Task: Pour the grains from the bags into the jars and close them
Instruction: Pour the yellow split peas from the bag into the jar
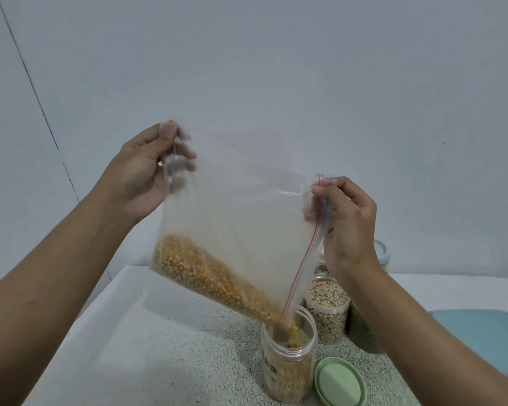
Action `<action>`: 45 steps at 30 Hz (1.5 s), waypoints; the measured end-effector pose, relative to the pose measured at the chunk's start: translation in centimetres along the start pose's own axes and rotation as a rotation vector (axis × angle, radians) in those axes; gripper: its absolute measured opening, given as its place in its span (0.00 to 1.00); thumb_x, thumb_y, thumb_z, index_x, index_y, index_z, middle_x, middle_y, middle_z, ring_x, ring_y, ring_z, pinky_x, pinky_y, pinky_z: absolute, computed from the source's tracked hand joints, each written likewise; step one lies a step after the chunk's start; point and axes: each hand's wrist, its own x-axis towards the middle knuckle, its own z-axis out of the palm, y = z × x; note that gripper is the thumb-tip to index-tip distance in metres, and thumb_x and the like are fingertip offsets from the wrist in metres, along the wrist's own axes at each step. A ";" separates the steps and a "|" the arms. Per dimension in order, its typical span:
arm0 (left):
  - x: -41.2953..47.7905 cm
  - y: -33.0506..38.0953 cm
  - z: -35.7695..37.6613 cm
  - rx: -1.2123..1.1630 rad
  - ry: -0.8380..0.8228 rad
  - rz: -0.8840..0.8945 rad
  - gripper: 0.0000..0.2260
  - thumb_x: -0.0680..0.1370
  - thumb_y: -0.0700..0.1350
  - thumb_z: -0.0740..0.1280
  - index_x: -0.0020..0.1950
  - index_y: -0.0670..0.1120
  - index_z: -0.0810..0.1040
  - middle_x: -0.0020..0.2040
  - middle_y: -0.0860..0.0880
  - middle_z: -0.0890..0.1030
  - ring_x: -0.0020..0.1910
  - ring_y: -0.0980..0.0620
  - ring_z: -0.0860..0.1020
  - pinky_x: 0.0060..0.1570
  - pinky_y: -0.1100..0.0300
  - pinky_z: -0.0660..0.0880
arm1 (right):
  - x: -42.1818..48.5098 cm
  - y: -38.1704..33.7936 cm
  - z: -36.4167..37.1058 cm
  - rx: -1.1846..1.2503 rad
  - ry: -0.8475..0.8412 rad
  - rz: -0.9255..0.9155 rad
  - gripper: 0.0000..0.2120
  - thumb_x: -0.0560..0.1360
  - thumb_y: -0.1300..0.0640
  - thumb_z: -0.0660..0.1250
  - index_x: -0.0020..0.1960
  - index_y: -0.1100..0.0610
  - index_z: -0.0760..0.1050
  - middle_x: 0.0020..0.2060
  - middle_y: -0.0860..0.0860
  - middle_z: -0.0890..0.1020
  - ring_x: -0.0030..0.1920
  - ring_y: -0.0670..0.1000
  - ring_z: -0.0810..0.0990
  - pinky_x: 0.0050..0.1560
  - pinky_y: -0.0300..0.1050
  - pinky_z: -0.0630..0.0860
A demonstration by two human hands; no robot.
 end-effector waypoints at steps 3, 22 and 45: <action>0.1 0.2 0.0 0.006 0.000 0.004 0.14 0.83 0.53 0.63 0.42 0.52 0.82 0.37 0.52 0.81 0.36 0.53 0.81 0.37 0.57 0.70 | 0.1 0.0 0.0 -0.001 0.001 -0.006 0.13 0.75 0.74 0.65 0.36 0.61 0.71 0.32 0.51 0.75 0.29 0.53 0.70 0.30 0.41 0.70; 0.4 0.6 1.2 0.013 -0.031 0.007 0.14 0.84 0.52 0.62 0.42 0.52 0.81 0.36 0.52 0.81 0.35 0.53 0.80 0.37 0.57 0.68 | 0.4 -0.7 -0.6 -0.023 0.041 -0.035 0.13 0.75 0.74 0.65 0.36 0.61 0.72 0.31 0.50 0.75 0.29 0.53 0.70 0.30 0.40 0.71; 0.2 0.7 1.6 0.034 -0.032 0.004 0.13 0.84 0.52 0.62 0.42 0.52 0.81 0.36 0.52 0.81 0.36 0.52 0.80 0.37 0.57 0.69 | 0.4 -0.4 -0.9 -0.008 0.045 -0.020 0.13 0.75 0.75 0.64 0.36 0.61 0.72 0.30 0.49 0.76 0.28 0.51 0.71 0.29 0.40 0.71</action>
